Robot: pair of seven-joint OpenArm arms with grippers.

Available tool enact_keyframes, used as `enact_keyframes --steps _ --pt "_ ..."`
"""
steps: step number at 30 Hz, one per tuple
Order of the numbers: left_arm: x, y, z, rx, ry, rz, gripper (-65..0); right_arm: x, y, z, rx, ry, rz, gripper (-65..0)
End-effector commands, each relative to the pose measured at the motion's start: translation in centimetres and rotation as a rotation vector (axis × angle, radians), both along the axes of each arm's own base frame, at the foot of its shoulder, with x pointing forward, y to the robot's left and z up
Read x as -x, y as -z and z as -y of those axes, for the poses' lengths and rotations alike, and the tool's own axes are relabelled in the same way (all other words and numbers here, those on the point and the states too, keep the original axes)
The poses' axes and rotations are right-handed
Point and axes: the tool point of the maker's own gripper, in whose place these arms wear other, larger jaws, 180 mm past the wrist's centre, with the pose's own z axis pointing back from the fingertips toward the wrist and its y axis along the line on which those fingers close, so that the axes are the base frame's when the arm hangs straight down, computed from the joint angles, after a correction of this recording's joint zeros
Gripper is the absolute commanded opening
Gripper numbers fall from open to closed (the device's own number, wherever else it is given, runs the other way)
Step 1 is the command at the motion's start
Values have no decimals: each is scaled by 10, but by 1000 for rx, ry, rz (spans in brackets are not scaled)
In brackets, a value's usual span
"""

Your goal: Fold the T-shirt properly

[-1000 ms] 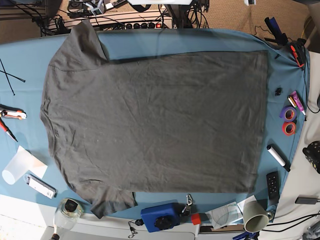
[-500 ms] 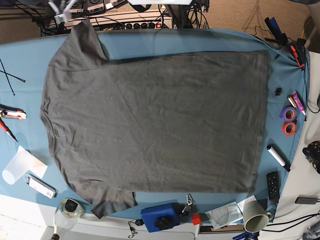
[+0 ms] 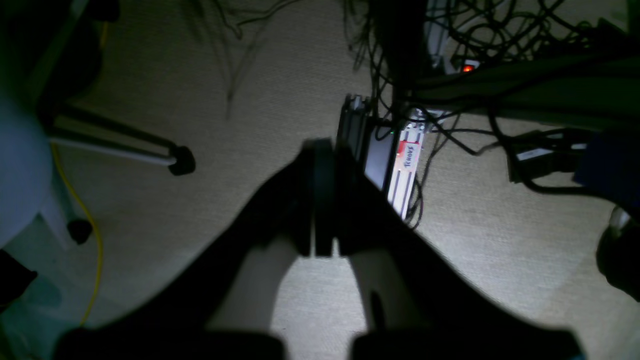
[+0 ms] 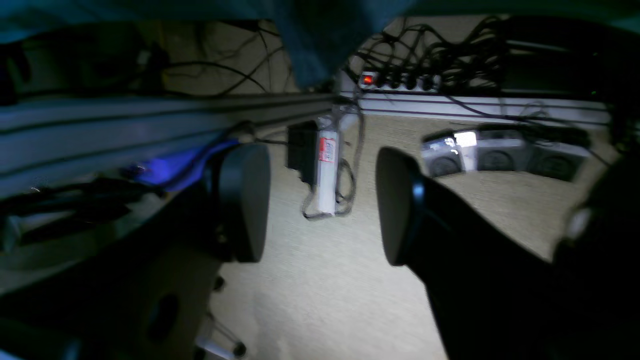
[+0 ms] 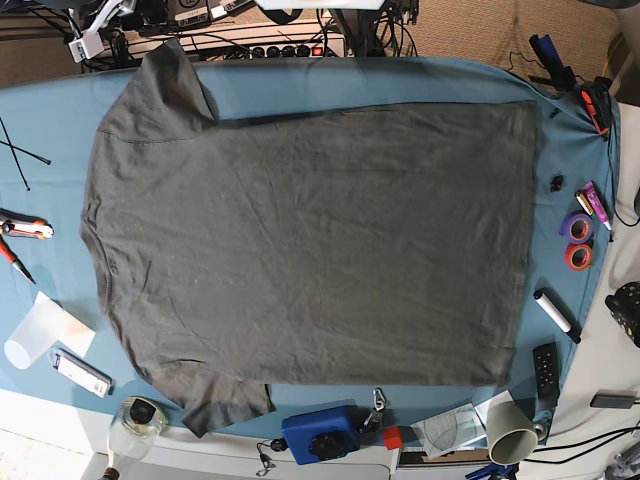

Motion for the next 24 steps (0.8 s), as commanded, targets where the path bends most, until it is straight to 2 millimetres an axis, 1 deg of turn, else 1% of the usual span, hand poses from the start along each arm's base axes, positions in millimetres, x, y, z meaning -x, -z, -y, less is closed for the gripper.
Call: enact_keyframes --steps 1,3,6,8,11,13,18,21,24 --pt "6 -5 -4 -8 3 -2 -650 -2 -6 -4 -30 14 19 -313" --pt "6 -4 -3 -6 4 -1 -650 -6 -6 -9 -52 31 32 -313" --pt "4 -5 7 48 32 8 -650 -20 -6 -11 -57 36 70 -313" --pt "4 -6 14 86 52 12 -650 -29 -6 -11 -53 38 96 -313" --pt "3 -6 14 95 63 13 -650 -40 -3 -7 -41 39 117 -313" --pt "3 -6 14 94 64 13 -650 -40 2 -5 -46 58 109 -313" --pt "3 -6 14 94 64 14 -650 -31 14 -5 -110 142 81 -313" --pt "3 -6 14 94 64 13 -650 -35 20 -2 -117 157 77 -313" --pt "3 -6 14 94 64 14 -650 -43 21 -1 -121 164 94 -313"
